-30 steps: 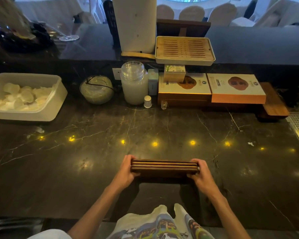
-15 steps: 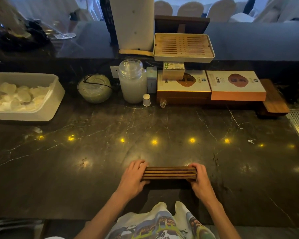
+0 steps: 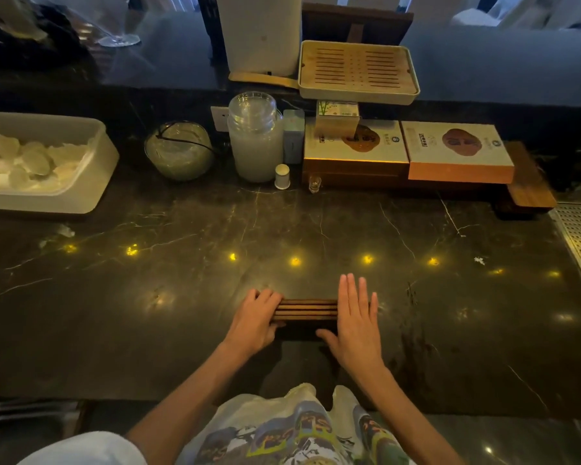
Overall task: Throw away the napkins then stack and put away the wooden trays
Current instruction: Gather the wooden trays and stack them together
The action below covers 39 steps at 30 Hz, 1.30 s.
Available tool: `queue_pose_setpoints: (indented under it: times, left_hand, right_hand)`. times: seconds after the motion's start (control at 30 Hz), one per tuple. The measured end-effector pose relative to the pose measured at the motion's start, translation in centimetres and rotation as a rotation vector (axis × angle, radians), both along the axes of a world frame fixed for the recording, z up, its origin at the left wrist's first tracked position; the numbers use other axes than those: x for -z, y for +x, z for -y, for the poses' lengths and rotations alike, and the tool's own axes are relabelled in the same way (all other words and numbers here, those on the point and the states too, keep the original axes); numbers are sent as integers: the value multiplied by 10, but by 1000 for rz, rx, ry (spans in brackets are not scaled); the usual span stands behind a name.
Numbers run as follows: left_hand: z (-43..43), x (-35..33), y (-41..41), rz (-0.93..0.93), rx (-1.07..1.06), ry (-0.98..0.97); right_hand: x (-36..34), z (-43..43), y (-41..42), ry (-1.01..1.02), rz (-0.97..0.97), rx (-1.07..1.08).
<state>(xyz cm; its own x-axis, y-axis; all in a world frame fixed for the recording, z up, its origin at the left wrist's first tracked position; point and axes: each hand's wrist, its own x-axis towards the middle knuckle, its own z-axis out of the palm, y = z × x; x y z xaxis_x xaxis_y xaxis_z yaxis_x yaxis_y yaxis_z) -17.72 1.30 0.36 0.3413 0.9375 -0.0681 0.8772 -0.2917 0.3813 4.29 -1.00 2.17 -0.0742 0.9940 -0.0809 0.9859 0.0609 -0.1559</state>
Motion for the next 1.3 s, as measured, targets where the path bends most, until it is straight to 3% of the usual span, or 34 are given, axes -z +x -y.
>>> queue_pose_setpoints:
  times: [0.4,0.6,0.73,0.9,1.03,1.17,1.23,1.3]
  left_hand:
    - [2,-7,1,-7,-9,-35]
    - [-9,-25,48,-348,46,-165]
    - [-4,-20,75,-278,124,-34]
    - [-9,1,7,-148,69,42]
    - [-12,10,-17,147,113,-59]
    - [-11,14,-19,220,117,-37]
    - [-10,17,-21,233,114,-44]
    - [-9,18,-21,251,108,-38]
  right_hand:
    - [7,-3,-10,25,25,-4]
    - [12,-4,-11,23,34,12]
    - [14,-2,-9,35,28,1]
    - [14,-4,-5,73,7,-22]
    - [15,-1,-8,92,-19,11]
    - [18,-1,3,67,-50,-63]
    - [25,-1,27,45,-200,-45]
    - [30,0,54,-21,-503,38]
